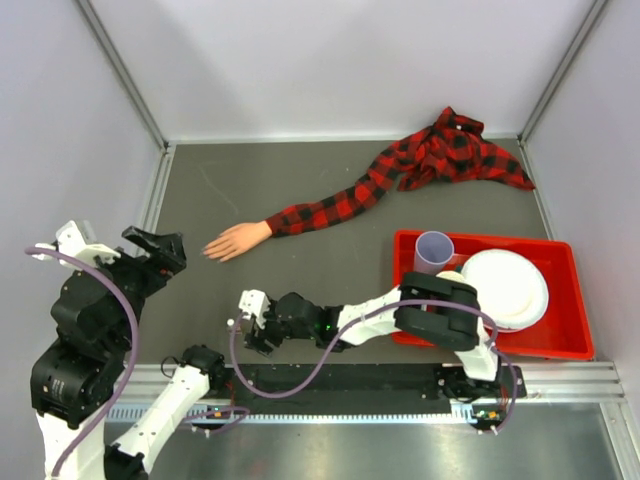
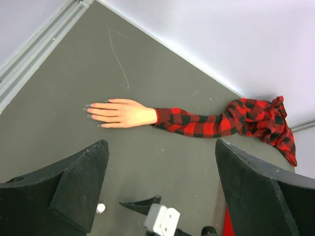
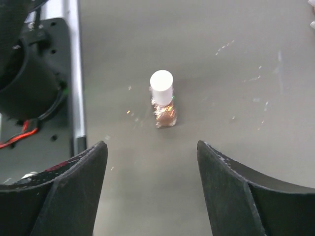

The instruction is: Paint the nails

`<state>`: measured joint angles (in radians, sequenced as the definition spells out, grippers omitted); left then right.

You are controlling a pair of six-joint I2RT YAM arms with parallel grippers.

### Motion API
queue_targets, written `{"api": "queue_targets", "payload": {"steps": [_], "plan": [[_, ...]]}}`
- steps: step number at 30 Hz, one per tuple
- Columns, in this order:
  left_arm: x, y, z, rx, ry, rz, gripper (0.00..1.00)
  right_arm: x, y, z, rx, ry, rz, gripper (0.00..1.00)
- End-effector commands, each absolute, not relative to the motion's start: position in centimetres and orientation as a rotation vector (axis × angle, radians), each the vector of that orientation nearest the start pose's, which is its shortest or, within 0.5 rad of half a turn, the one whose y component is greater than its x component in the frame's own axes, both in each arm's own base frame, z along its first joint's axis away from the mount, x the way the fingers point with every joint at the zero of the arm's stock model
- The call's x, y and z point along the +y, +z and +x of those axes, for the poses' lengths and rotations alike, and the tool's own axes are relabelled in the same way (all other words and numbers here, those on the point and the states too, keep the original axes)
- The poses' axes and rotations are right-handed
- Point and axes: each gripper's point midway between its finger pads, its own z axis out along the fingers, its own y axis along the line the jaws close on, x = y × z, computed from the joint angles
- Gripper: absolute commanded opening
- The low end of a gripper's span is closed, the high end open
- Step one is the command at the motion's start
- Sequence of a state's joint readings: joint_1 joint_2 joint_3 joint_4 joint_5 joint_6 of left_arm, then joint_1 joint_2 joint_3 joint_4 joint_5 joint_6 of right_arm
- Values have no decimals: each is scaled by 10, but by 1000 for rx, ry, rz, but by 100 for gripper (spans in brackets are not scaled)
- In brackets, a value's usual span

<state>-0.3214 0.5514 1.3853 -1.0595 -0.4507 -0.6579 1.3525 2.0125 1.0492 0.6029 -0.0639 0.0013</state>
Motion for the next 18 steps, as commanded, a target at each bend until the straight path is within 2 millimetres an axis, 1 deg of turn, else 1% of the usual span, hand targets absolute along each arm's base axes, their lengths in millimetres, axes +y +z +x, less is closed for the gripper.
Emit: {"api": "queue_targets", "payload": {"steps": [1, 3, 6, 7, 12, 13, 16, 18], "plan": [[1, 393, 151, 1663, -343, -597, 92, 558, 80, 115, 1437, 932, -1265, 70], [2, 393, 150, 1663, -336, -597, 92, 561, 73, 116, 1437, 925, -1268, 69], [3, 394, 150, 1664, -328, -596, 92, 564, 69, 119, 1426, 915, -1272, 67], [4, 393, 149, 1664, -326, -596, 92, 565, 64, 118, 1428, 912, -1281, 66], [2, 393, 150, 1665, -332, -592, 92, 570, 57, 123, 1411, 879, -1294, 61], [2, 392, 150, 1669, -332, -588, 92, 571, 53, 124, 1412, 874, -1300, 61], [2, 392, 151, 1670, -330, -587, 92, 575, 52, 123, 1396, 881, -1310, 59], [2, 393, 151, 1667, -332, -587, 92, 579, 48, 121, 1392, 888, -1322, 58]]}}
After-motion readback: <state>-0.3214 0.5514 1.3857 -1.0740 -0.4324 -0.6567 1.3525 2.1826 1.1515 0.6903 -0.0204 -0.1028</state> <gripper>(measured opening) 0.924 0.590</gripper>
